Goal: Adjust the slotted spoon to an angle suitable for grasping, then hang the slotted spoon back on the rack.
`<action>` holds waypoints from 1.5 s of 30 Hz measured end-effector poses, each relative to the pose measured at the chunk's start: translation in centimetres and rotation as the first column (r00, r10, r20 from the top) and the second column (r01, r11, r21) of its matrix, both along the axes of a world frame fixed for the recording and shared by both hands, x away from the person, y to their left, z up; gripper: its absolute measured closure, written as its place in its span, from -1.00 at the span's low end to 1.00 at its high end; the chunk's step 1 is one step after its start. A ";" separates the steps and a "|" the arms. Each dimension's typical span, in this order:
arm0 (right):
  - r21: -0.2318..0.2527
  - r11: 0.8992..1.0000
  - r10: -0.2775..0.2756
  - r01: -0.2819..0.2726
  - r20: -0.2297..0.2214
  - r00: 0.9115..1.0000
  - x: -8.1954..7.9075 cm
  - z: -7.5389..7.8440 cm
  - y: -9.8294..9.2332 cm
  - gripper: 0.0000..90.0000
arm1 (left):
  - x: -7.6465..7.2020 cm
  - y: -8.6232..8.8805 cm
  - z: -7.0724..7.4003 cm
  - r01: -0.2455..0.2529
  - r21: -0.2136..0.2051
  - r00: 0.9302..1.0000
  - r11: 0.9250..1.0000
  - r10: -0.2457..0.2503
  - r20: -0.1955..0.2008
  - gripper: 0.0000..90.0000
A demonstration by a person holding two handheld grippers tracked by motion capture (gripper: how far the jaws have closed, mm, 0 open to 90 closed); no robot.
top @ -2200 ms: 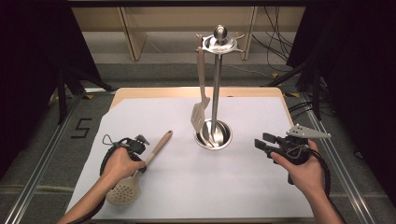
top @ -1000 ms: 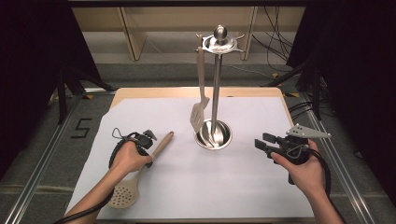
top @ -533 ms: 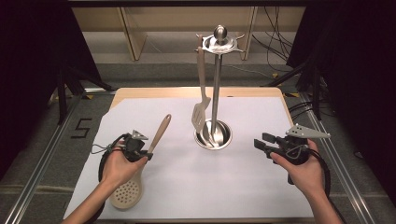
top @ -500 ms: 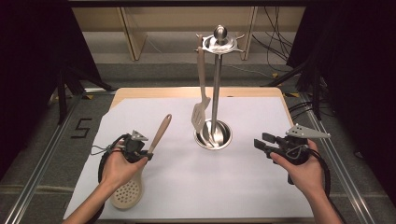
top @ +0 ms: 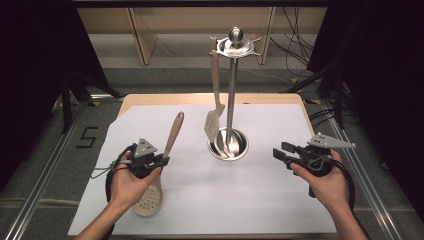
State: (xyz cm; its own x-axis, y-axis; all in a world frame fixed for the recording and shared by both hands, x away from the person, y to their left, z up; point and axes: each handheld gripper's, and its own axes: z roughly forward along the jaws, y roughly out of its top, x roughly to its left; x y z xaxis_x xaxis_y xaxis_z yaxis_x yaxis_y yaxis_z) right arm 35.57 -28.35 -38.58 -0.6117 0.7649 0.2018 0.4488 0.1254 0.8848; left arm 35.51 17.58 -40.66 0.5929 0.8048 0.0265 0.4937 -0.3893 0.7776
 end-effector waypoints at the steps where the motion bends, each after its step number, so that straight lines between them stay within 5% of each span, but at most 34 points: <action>1: -0.002 1.000 0.000 0.000 0.008 1.000 0.1 -0.1 0.0 0.19 | -0.2 -0.2 0.1 0.005 0.000 1.000 1.000 -0.005 0.011 0.72; 2: -0.013 1.000 0.005 -0.004 0.034 0.999 0.2 -0.1 -0.1 0.19 | -0.2 -0.4 0.1 0.007 -0.018 1.000 1.000 -0.007 0.018 0.72; 11: 0.007 1.000 -0.004 0.004 0.017 1.000 -0.2 0.4 -0.1 0.18 | -0.9 -1.5 1.1 -0.003 -0.102 0.997 0.995 0.011 0.073 0.72; 22: 0.016 1.000 -0.003 0.002 0.019 1.000 -0.5 1.1 0.1 0.18 | -1.6 -2.7 2.5 0.036 -0.142 0.991 0.989 -0.017 0.135 0.72; 23: -0.003 1.000 0.004 -0.003 0.055 0.999 -0.2 1.1 0.0 0.18 | -1.7 -2.9 2.7 0.040 -0.145 0.990 0.989 -0.020 0.137 0.72; 29: 0.059 0.998 0.023 -0.027 0.057 0.998 -0.9 2.3 1.3 0.20 | -2.0 -4.5 3.7 0.078 -0.166 0.986 0.983 -0.052 0.158 0.72; 36: 0.076 0.992 0.087 -0.097 0.128 0.988 -2.0 4.4 3.4 0.33 | -2.2 -7.1 4.7 0.156 -0.170 0.976 0.973 -0.125 0.180 0.72; 40: 0.093 0.986 0.122 -0.141 0.190 0.974 -2.6 5.6 4.9 0.39 | -2.3 -8.5 5.4 0.186 -0.176 0.970 0.967 -0.153 0.189 0.72; 41: 0.103 0.985 0.115 -0.135 0.179 0.977 -2.8 5.8 5.3 0.40 | -2.3 -8.9 5.6 0.193 -0.180 0.969 0.965 -0.159 0.189 0.72; 44: 0.104 0.979 0.150 -0.176 0.224 0.963 -2.6 6.5 6.8 0.41 | -2.3 -10.0 6.2 0.220 -0.172 0.961 0.960 -0.183 0.207 0.72; 45: 0.122 0.976 0.154 -0.181 0.206 0.966 -2.7 6.7 7.4 0.41 | -2.3 -10.1 6.3 0.221 -0.173 0.961 0.960 -0.184 0.208 0.72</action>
